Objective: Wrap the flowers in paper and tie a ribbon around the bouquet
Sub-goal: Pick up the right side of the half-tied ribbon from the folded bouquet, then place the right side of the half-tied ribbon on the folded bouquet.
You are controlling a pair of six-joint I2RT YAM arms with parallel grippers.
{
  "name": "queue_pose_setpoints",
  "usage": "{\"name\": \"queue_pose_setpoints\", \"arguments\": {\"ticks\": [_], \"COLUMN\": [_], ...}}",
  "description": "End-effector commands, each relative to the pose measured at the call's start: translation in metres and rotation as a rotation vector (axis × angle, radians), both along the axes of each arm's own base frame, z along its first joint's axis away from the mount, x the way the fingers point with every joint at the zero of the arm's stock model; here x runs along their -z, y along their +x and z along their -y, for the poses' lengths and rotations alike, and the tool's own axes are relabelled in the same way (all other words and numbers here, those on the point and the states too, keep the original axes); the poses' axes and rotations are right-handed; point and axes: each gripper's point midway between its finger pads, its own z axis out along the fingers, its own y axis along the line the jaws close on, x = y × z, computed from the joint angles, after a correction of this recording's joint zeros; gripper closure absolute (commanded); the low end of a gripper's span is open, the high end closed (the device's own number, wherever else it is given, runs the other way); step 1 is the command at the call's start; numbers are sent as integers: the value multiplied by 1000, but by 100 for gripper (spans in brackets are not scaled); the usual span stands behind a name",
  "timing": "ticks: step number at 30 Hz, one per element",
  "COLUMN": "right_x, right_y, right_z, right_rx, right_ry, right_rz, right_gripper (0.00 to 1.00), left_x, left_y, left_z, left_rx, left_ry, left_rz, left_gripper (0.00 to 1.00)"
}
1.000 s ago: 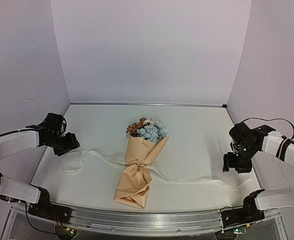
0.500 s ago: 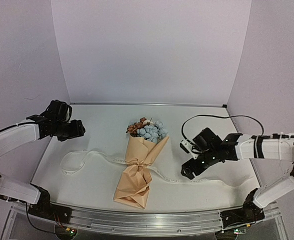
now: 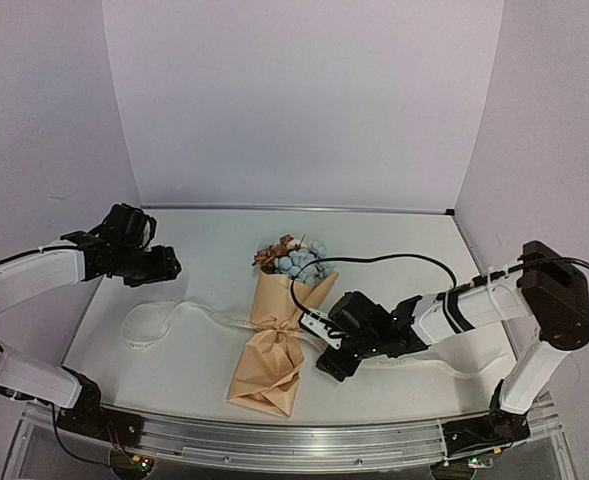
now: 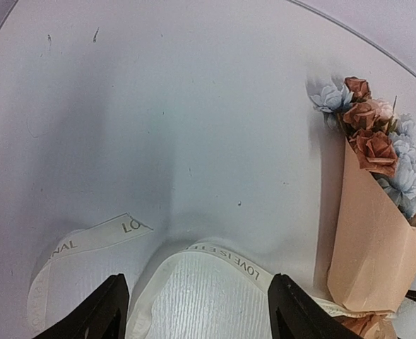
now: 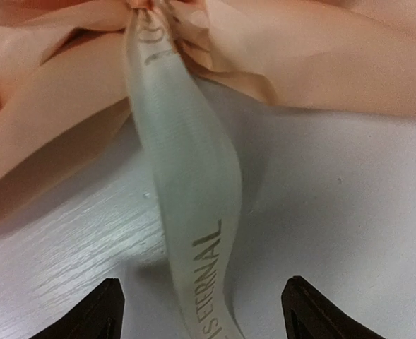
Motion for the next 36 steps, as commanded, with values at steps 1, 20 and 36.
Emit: {"name": "queue_pose_setpoints", "arguments": {"ticks": [1,20,36], "right_x": [-9,-19,-41], "right_y": [31,56,51], "right_z": [-7,83,87], "right_rx": [64,261,287], "right_ry": [2,-46,23], "right_rz": [140,228,201], "right_gripper": [40,100,68], "left_x": [-3,57,72], "left_y": [2,-20,-65], "left_z": [16,106,104], "left_rx": [83,555,927], "left_ry": [19,265,445], "left_rz": [24,15,-53], "left_gripper": [30,34,37]}}
